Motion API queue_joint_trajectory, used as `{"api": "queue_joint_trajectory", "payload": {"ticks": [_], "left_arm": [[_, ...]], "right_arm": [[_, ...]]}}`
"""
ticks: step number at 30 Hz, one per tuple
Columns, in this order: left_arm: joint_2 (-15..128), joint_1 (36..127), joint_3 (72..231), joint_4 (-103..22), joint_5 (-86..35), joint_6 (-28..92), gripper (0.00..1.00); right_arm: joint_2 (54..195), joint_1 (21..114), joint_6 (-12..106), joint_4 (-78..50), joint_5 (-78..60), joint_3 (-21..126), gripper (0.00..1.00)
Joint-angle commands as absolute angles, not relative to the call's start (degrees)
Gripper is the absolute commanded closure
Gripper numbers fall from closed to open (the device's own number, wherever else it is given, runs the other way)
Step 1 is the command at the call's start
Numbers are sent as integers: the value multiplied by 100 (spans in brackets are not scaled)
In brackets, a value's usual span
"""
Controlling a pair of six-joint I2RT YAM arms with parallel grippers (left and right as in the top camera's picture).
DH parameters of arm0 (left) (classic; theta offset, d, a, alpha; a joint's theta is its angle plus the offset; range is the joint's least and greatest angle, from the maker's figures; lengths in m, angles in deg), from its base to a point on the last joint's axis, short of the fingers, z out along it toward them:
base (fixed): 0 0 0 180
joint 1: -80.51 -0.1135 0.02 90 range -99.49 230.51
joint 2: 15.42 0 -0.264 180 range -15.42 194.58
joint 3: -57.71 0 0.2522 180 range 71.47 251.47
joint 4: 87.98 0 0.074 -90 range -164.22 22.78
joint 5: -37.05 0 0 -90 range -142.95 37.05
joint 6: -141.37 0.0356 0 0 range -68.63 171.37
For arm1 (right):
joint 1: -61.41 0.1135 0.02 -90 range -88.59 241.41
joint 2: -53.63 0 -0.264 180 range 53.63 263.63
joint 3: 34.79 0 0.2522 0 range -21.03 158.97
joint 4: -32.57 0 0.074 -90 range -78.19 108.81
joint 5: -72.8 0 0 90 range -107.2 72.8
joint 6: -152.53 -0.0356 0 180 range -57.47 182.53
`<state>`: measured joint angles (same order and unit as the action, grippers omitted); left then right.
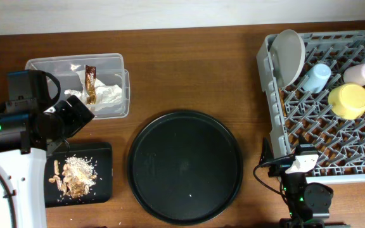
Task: Sort waste into correct bins and load items into the dishwasher rack
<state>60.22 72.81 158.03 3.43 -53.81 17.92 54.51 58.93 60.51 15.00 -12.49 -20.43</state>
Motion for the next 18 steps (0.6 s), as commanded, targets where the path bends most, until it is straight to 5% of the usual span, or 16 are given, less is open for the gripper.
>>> {"api": "queue_joint_trajectory", "payload": {"ticks": [1, 12, 18], "left_arm": [[6020, 7246, 15821, 347, -5386, 1864, 1], [5565, 7263, 15499, 926, -5748, 2063, 1], [4459, 7263, 13849, -219, -5727, 2880, 1]], "right_arm": [[5395, 5864, 6081, 1465, -1336, -2072, 1], [5395, 5864, 6081, 1467, -1336, -2072, 1], [5395, 5867, 6081, 1465, -1336, -2072, 1]]}}
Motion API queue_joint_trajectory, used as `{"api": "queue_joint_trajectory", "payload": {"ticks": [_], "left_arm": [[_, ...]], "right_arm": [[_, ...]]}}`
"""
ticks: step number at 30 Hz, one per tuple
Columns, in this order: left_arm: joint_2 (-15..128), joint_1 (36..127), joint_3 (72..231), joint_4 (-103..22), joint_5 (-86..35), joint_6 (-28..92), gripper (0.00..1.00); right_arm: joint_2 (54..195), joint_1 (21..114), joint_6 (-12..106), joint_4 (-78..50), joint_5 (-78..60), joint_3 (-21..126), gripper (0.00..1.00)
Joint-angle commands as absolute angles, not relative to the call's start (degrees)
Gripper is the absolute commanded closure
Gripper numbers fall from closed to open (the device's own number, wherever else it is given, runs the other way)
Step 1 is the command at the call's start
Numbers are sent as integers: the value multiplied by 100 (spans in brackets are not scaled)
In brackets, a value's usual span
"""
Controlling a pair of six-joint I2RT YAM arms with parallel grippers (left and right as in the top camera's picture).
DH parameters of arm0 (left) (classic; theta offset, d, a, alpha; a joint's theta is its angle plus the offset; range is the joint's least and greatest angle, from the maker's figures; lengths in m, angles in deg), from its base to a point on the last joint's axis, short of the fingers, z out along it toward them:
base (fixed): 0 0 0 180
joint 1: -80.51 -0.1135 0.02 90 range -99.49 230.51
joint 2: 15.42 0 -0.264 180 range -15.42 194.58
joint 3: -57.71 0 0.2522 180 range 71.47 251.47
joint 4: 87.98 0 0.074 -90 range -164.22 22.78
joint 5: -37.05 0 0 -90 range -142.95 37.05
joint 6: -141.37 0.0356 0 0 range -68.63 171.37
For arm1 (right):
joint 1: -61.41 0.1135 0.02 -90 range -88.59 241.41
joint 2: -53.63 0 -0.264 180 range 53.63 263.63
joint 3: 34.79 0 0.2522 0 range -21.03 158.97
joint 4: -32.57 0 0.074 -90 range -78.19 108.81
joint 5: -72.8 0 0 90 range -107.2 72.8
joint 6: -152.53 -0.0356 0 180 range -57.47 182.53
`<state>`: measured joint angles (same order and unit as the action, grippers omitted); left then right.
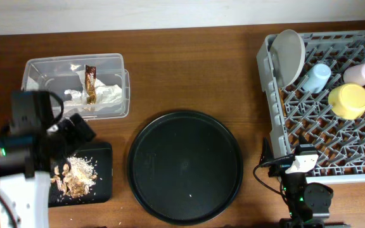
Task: Sort waste into correct bins and load items into the dishwasher rack
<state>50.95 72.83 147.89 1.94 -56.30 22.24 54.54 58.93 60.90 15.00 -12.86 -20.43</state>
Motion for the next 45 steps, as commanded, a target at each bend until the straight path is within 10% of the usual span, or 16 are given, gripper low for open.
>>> {"api": "queue_joint_trajectory", "payload": {"ticks": [1, 17, 45], "left_arm": [[4243, 7263, 13491, -420, -5727, 2954, 1], [1205, 7261, 7788, -6509, -3847, 3604, 1], [-1510, 8463, 7196, -6944, -5392, 4895, 1]], "right_arm": [[5395, 5864, 6081, 1465, -1336, -2072, 1], [5399, 5864, 6081, 1467, -1336, -2072, 1], [5399, 5864, 6081, 1467, -1336, -2072, 1]]}}
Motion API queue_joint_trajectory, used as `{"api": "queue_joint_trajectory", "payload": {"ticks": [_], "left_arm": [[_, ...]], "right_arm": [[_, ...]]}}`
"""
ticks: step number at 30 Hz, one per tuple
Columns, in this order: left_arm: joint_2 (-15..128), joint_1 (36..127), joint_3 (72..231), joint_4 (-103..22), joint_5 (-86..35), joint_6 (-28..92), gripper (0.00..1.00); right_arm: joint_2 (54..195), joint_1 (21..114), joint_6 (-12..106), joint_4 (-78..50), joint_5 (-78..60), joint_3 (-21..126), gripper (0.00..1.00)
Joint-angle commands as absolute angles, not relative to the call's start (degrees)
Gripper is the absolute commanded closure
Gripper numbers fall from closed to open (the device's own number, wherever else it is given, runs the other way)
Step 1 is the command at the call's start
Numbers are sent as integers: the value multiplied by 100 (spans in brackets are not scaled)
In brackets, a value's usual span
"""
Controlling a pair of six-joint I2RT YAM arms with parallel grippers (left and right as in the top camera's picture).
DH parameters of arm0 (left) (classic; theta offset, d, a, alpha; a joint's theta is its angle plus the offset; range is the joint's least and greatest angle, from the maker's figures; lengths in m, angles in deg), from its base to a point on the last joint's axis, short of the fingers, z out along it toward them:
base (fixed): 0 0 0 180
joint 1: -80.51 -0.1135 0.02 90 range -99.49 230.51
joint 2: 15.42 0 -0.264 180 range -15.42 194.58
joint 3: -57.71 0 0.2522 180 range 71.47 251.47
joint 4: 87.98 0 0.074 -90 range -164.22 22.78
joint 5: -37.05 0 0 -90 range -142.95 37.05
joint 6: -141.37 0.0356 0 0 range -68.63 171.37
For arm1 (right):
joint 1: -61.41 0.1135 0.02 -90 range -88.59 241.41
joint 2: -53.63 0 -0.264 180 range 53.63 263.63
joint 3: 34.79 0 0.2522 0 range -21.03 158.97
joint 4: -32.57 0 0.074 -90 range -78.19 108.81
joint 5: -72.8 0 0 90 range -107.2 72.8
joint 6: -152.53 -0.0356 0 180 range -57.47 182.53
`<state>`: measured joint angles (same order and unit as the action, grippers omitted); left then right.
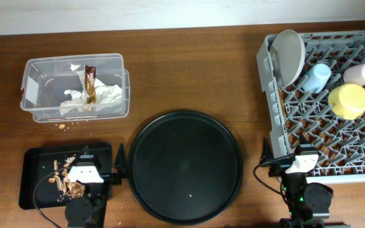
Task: Sort waste into correct bins and load items into the dishwasher rack
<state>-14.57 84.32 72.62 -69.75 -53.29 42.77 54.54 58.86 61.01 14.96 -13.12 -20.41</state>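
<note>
My left gripper (119, 163) lies folded at the near table edge, its fingers together in one narrow tip between the black rectangular tray (33, 183) and the round black tray (184, 166). Nothing is in it. Food scraps (65, 180) lie in the rectangular tray, partly under my left wrist. The clear bin (40, 69) holds a wrapper and crumpled tissue. My right gripper (265, 152) rests by the near left corner of the dishwasher rack (322, 158), its fingers together and holding nothing.
In the rack stand a grey plate (287, 57), a blue cup (313, 77), a pink cup (361, 73) and a yellow cup (348, 100). A few crumbs (62, 126) lie on the table just in front of the clear bin.
My left arm was over the black rectangular tray at the left and now lies folded at the near edge, leaving tray and bin uncovered. The right arm has not moved.
My left arm first hung over the near left corner of the clear bin. It was then lower, over the scrap tray. Now it is back at the near edge. The rack, bin contents and right arm stayed the same.
</note>
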Motion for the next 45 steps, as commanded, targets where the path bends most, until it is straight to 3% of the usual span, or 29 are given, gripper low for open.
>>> {"api": "queue_joint_trajectory", "payload": {"ticks": [1, 9, 45], "left_arm": [[-1510, 8463, 7196, -6944, -5410, 4994, 1], [-1508, 8463, 7196, -6942, -5445, 6154, 1], [-1508, 8459, 7198, -6947, -5403, 5682, 1]], "right_arm": [[5399, 5867, 6081, 1467, -1336, -2072, 1], [5399, 5867, 6081, 1467, -1336, -2072, 1], [5399, 5864, 6081, 1467, -1336, -2072, 1]]}}
